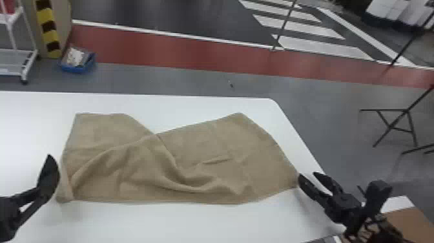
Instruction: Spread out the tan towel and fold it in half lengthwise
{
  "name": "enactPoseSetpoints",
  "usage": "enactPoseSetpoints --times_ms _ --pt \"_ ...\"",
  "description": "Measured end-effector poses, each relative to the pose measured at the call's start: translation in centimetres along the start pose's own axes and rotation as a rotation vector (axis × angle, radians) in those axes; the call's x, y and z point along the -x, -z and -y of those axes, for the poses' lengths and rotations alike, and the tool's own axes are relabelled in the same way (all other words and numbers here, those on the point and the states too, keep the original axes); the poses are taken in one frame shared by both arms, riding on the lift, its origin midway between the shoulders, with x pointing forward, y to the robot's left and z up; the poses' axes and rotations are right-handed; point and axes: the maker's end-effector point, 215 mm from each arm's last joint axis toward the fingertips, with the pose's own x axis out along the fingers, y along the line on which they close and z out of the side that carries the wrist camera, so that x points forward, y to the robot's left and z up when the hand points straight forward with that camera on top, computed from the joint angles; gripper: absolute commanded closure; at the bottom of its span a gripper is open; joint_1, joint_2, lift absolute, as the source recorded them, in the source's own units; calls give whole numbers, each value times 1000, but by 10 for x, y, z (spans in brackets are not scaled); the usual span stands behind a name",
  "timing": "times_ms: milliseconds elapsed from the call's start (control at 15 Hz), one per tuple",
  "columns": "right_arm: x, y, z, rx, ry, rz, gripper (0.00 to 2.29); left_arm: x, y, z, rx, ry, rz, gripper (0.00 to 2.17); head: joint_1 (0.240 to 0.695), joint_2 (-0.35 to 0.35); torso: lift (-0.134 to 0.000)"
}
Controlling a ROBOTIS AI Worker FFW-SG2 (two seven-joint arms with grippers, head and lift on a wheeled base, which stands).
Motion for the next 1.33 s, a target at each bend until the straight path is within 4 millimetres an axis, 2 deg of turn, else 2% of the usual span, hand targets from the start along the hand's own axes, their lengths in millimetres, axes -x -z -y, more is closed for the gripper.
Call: enactPoseSetpoints --times_ms 267,333,533,600,800,933,1067,1200,1333 --pt "3 9 -7 -30 -10 -41 478 -1 2 0 1 0 -3 80 695 -350 -128" --pt "3 12 -7 -35 -11 -51 589 -1 2 0 1 0 -3 80 695 -350 -128" --pt "3 18 -9 -49 -13 -80 647 -1 2 0 -1 1 -3 80 695 -350 -128" --pt "2 18 -10 -52 -15 -87 815 -2 1 0 -1 2 -2 80 695 -350 -128" --pt "1 15 -13 -59 -21 -97 826 -2 0 0 0 2 0 80 695 -350 -128" --pt "-1 10 -15 -60 -26 -97 1048 -2 0 0 0 2 0 80 695 -350 -128" --pt "-2 10 -18 -65 -30 -105 1055 -2 -1 -1 0 2 1 80 695 -350 -128" --pt "-3 3 -23 -74 -38 -99 1328 -1 -1 -1 0 1 2 80 695 -348 -128" --pt "-3 -2 -29 -88 -46 -100 1332 -1 0 -1 0 1 0 80 695 -341 -128"
